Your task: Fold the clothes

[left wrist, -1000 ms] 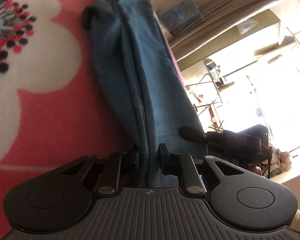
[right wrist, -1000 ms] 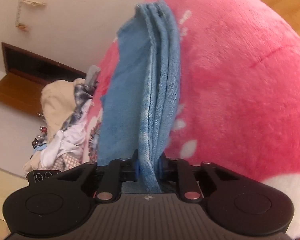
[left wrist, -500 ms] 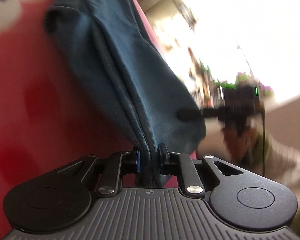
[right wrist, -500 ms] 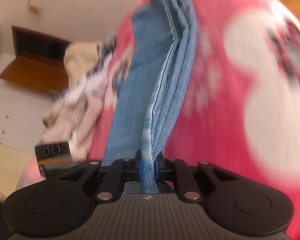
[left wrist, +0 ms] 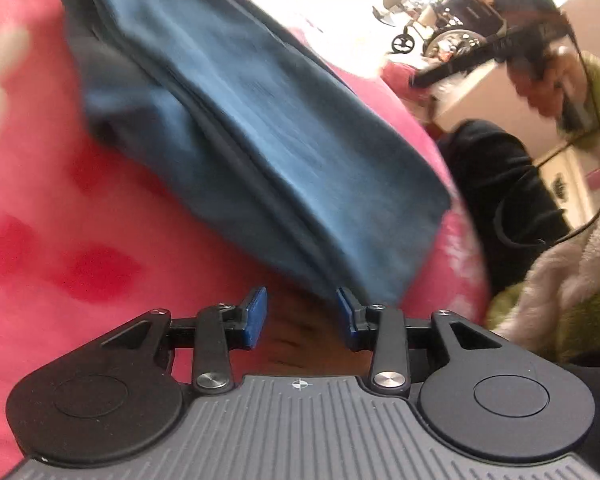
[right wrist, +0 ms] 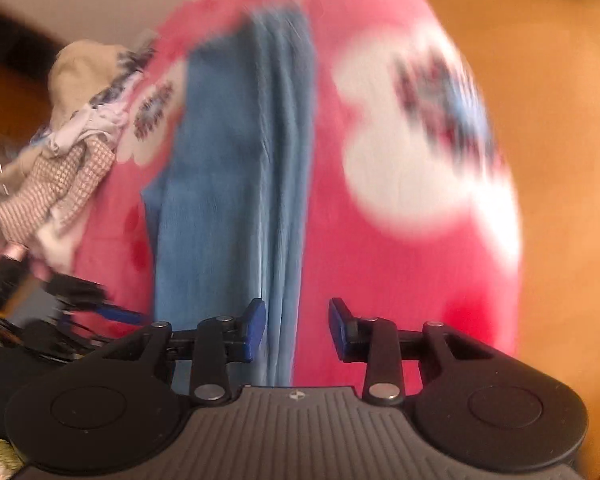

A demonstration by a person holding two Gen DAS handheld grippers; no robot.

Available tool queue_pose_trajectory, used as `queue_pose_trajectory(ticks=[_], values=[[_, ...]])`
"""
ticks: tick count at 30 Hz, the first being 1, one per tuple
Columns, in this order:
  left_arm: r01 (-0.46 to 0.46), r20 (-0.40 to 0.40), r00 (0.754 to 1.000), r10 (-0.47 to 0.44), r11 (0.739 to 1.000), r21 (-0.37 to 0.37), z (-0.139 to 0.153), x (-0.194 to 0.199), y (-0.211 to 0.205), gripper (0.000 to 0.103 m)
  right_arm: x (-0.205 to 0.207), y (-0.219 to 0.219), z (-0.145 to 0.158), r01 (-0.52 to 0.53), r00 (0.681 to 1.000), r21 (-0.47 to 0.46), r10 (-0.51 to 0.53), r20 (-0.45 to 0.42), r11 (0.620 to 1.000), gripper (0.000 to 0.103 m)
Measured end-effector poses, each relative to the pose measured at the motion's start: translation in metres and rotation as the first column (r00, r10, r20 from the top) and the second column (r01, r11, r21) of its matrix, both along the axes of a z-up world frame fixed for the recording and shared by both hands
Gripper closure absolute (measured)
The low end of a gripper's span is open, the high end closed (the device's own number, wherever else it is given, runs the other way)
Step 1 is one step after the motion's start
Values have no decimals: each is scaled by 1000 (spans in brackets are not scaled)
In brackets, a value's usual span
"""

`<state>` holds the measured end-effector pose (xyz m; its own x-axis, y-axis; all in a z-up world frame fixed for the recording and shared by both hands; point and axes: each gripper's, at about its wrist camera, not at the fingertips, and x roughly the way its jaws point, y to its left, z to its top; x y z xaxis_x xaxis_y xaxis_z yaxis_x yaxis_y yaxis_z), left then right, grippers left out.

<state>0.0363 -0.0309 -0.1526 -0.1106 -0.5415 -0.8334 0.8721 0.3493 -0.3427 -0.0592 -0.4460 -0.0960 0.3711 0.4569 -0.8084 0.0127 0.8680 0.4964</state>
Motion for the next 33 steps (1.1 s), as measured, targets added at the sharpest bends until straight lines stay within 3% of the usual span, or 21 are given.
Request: queue_pose_trajectory(ticks=[3,6,10,15,22,26,27,30,33], values=[[-141,88,985,147,987,-72,7,36,-6,58,38,16,31,-51,975,-95,70,211,994,65],[-298,138,935,326,935,-193,7,78,-28,56,83,38,35,-31,927,-96,64,369,995,66],[-376,183,878,443,873,-311,2,119,-65,56,149,57,15,37,886,-180,51,460,983,66],[-401,171,861,479,847,-349,-16,157,-94,56,198,60,-12,74,908,-161,0,418,984,66],[-369,132,879,458,829,-419,-13,175,-102,58,203,45,-36,89,923,-39,-67,380,995,66],[-376,113,878,466,815,-440,-16,177,-103,71,211,36,-43,119,927,62,-133,349,991,67],[-378,108,877,468,812,-445,-17,178,-104,73,212,35,-44,125,926,73,-143,349,989,69],[-379,104,872,478,795,-473,-18,177,-103,86,212,33,-46,128,922,96,-154,356,987,92],[-385,105,865,490,784,-488,-17,176,-104,94,209,35,-46,128,913,81,-149,381,988,96]])
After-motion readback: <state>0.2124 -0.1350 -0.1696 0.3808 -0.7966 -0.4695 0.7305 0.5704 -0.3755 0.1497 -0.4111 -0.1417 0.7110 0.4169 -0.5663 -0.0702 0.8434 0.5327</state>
